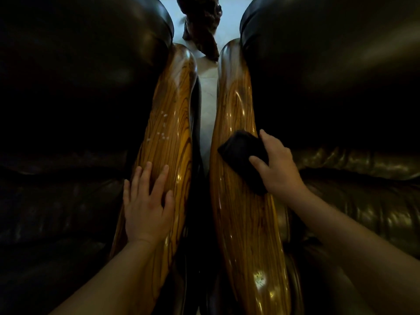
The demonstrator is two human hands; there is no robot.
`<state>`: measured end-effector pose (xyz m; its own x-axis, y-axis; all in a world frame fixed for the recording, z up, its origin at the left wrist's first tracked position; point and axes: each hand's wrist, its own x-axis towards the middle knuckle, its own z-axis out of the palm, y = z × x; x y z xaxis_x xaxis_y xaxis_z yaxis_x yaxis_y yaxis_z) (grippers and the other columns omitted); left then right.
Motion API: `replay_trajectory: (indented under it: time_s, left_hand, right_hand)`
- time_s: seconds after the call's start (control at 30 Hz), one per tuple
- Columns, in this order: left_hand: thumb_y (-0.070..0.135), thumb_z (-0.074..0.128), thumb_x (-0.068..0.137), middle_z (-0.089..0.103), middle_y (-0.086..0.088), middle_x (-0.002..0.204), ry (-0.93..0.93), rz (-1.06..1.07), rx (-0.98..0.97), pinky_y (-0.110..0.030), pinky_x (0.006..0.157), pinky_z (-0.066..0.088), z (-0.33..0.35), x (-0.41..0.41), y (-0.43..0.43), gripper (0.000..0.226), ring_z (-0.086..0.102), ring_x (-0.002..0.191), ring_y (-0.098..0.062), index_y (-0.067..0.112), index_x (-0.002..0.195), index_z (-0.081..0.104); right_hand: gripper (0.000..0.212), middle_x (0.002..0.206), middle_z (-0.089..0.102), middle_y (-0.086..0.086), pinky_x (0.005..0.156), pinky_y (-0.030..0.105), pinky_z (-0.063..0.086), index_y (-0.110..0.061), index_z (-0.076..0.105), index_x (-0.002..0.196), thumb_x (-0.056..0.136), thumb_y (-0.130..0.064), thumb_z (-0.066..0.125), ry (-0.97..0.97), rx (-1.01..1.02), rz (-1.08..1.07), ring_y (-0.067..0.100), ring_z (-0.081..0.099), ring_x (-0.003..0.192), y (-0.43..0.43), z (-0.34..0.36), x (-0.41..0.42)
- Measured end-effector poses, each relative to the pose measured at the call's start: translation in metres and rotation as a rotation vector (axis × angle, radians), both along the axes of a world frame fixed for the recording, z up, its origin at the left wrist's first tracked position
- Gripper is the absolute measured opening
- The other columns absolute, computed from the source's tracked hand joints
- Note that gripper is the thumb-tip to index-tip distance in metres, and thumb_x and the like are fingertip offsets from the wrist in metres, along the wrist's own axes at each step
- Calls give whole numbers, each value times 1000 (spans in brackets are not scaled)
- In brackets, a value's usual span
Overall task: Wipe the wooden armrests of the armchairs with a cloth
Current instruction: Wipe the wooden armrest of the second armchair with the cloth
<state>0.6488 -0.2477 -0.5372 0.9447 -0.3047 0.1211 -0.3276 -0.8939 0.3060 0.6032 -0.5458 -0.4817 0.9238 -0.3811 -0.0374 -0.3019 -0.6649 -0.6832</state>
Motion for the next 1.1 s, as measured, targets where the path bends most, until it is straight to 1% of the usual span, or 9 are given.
replay_trajectory:
  time_s: [0.07, 0.13, 0.23, 0.43, 0.57, 0.7, 0.77, 0.97, 1.1]
  left_hand:
    - [46, 32, 96, 21, -3, 165, -4, -2, -5, -54, 123, 9, -1, 1, 0, 59, 10, 154, -22, 38, 154, 26]
    - [46, 32, 96, 21, -3, 165, -11, -2, -3, -53, 123, 8, -3, 1, 0, 59, 9, 154, -22, 39, 154, 25]
    - [46, 32, 96, 21, -3, 165, -13, -3, -5, -54, 123, 9, -4, 2, 1, 59, 10, 154, -22, 40, 154, 23]
    - [46, 33, 96, 22, -4, 164, -20, -1, 11, -54, 123, 10, -4, 2, 1, 59, 11, 153, -22, 39, 154, 25]
    - [46, 33, 96, 20, -2, 165, -15, 3, 18, -53, 123, 9, -3, 1, 0, 59, 9, 154, -20, 40, 154, 24]
    - [46, 32, 96, 20, -3, 165, -9, 0, 25, -53, 123, 9, -3, 1, 1, 60, 10, 154, -22, 40, 154, 23]
    - [46, 32, 96, 20, -3, 165, -10, -1, 29, -53, 123, 9, -4, 2, 1, 60, 10, 154, -22, 39, 155, 23]
    - [46, 32, 96, 20, -3, 165, -18, -6, 21, -53, 123, 9, -5, 2, 1, 60, 9, 154, -21, 41, 155, 22]
    - [45, 33, 96, 21, -3, 165, -19, -8, 6, -52, 123, 8, -5, 3, 1, 59, 10, 154, -21, 40, 154, 24]
  right_hand:
    - [66, 166, 12, -7, 120, 45, 14, -34, 13, 157, 99, -50, 41, 27, -232, 166, 22, 5, 152, 9, -11, -6]
    - [65, 167, 0, -7, 121, 49, 4, -39, 7, 156, 98, -65, 21, 43, -495, 339, 24, -10, 152, 25, -24, -12]
    - [68, 167, 5, -4, 121, 54, 7, -40, 11, 156, 96, -73, 13, 77, -596, 416, 27, -3, 153, 23, -31, 12]
    - [72, 167, 4, -3, 120, 51, 4, -40, 10, 155, 92, -74, 9, 184, -462, 178, 31, -4, 152, -11, -16, 121]
    - [58, 166, 16, -2, 120, 56, 12, -36, 26, 153, 101, -61, 19, -8, -649, 403, 32, 3, 153, 27, -31, 41]
    - [56, 167, 11, -3, 119, 56, 10, -35, 25, 155, 103, -54, 33, -104, -667, 709, 35, 5, 152, 37, -65, -83]
    - [56, 167, 11, -4, 119, 56, 12, -38, 22, 155, 103, -53, 34, -103, -641, 773, 34, 6, 152, 27, -66, -92]
    - [57, 166, 11, -4, 121, 52, 11, -46, 21, 153, 99, -67, 16, 28, -547, 302, 30, 3, 153, 16, -29, 30]
    - [59, 166, 9, -6, 122, 49, 5, -45, 17, 153, 99, -66, 9, 91, -545, 213, 29, -1, 153, 21, -24, 51]
